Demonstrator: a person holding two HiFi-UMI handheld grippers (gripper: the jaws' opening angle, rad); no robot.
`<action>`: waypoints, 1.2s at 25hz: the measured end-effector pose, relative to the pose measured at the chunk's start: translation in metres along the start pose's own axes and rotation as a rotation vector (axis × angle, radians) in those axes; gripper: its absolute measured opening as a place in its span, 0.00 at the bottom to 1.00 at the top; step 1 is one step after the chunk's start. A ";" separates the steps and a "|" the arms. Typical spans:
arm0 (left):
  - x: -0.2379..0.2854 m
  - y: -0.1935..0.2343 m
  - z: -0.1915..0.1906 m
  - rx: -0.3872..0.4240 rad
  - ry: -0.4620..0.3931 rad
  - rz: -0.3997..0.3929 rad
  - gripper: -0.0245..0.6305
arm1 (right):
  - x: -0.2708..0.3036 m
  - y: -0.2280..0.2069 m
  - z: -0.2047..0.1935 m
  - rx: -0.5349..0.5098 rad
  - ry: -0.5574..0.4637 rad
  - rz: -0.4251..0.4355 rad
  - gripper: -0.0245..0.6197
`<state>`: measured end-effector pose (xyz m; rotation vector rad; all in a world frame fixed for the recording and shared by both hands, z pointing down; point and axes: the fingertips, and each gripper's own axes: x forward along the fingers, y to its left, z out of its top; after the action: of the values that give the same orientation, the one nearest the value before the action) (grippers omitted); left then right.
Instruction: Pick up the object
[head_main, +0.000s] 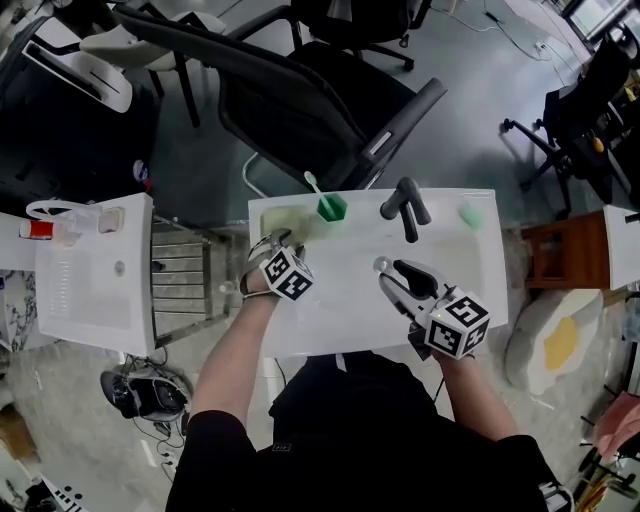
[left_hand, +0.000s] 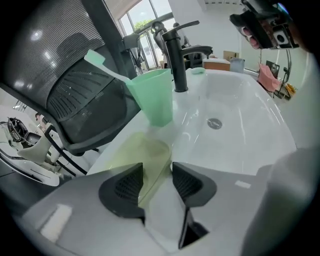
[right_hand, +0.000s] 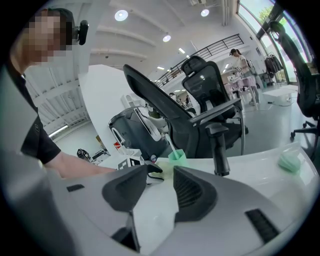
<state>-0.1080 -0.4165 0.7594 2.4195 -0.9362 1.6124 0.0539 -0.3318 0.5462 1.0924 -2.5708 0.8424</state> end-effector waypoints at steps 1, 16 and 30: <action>0.000 -0.001 0.001 0.014 -0.003 0.005 0.32 | -0.001 0.000 0.000 0.000 0.000 -0.002 0.28; -0.032 0.015 0.009 0.050 -0.045 0.095 0.12 | -0.013 0.016 0.012 -0.021 -0.040 -0.017 0.28; -0.111 0.033 0.024 -0.094 -0.258 0.096 0.12 | -0.008 0.052 0.025 -0.062 -0.086 -0.040 0.28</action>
<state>-0.1350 -0.4039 0.6448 2.5949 -1.1545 1.2690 0.0226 -0.3127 0.5006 1.1819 -2.6161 0.7172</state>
